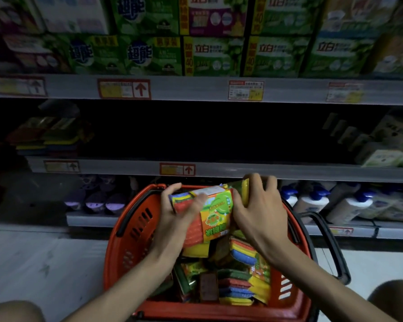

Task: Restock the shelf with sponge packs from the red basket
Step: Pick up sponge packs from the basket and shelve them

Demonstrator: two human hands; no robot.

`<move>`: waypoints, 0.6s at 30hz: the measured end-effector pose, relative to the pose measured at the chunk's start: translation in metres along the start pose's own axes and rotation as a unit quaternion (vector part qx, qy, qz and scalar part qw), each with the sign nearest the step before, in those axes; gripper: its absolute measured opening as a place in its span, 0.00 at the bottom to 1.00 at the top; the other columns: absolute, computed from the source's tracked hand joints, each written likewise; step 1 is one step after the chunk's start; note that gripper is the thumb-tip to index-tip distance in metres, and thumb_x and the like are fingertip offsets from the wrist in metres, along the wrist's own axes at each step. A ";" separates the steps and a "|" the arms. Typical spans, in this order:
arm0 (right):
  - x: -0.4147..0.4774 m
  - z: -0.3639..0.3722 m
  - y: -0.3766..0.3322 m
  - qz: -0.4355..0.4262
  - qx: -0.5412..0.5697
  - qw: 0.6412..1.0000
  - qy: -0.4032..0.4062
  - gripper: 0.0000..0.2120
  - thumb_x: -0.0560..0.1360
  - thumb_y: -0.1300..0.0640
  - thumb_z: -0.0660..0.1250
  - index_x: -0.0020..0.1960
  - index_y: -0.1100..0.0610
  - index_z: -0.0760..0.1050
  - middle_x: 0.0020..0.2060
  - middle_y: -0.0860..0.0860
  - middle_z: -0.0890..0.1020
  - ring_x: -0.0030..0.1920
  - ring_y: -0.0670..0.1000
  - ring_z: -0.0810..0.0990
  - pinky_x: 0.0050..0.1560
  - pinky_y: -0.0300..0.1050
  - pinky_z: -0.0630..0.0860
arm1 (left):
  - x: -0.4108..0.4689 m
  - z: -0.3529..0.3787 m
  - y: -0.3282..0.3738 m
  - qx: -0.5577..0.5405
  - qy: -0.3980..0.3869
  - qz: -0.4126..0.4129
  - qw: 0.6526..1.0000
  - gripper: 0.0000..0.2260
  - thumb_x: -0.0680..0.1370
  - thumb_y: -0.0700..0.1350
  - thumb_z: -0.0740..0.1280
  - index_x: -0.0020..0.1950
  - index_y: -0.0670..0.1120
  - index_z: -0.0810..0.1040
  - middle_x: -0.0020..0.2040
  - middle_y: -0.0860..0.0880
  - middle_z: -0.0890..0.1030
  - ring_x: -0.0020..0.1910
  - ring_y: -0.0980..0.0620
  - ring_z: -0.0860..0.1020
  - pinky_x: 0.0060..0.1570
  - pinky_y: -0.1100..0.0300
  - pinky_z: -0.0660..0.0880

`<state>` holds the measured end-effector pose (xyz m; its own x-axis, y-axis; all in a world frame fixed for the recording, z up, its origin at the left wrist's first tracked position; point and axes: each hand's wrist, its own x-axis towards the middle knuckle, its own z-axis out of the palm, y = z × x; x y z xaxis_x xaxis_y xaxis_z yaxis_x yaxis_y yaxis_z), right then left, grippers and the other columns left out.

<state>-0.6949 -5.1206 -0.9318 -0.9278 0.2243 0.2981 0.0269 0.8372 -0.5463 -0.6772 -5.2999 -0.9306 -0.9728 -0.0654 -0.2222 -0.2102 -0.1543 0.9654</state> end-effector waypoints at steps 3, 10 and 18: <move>-0.003 -0.003 0.003 -0.015 0.009 1.000 0.011 0.14 0.79 0.42 0.64 0.58 0.51 0.69 0.53 0.52 0.68 0.48 0.56 0.74 0.38 0.50 0.76 | 0.003 -0.005 -0.001 0.042 -0.059 -0.014 0.997 0.40 0.57 0.52 0.85 0.67 0.59 0.75 0.54 0.50 0.87 0.51 0.47 0.87 0.52 0.46 0.83; -0.008 -0.010 0.007 -0.012 0.037 0.999 -0.020 0.14 0.78 0.40 0.65 0.57 0.47 0.69 0.51 0.49 0.68 0.45 0.53 0.76 0.39 0.52 0.79 | 0.001 -0.011 0.002 0.012 -0.088 -0.034 0.995 0.29 0.60 0.38 0.84 0.59 0.44 0.78 0.51 0.40 0.87 0.47 0.41 0.87 0.44 0.47 0.84; 0.005 -0.023 0.020 0.036 0.079 0.992 -0.091 0.18 0.78 0.42 0.67 0.62 0.49 0.69 0.55 0.50 0.70 0.44 0.46 0.75 0.40 0.42 0.74 | 0.016 -0.013 0.004 -0.025 -0.073 -0.050 0.996 0.37 0.54 0.51 0.80 0.61 0.45 0.76 0.53 0.42 0.87 0.47 0.43 0.87 0.38 0.51 0.84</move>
<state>-0.6904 -5.0910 -0.9227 -0.9776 0.1759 0.1154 0.0508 0.7297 -0.6819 -0.6922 -5.3140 -0.9323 -0.9520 0.0965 -0.2904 -0.3045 -0.2020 0.9309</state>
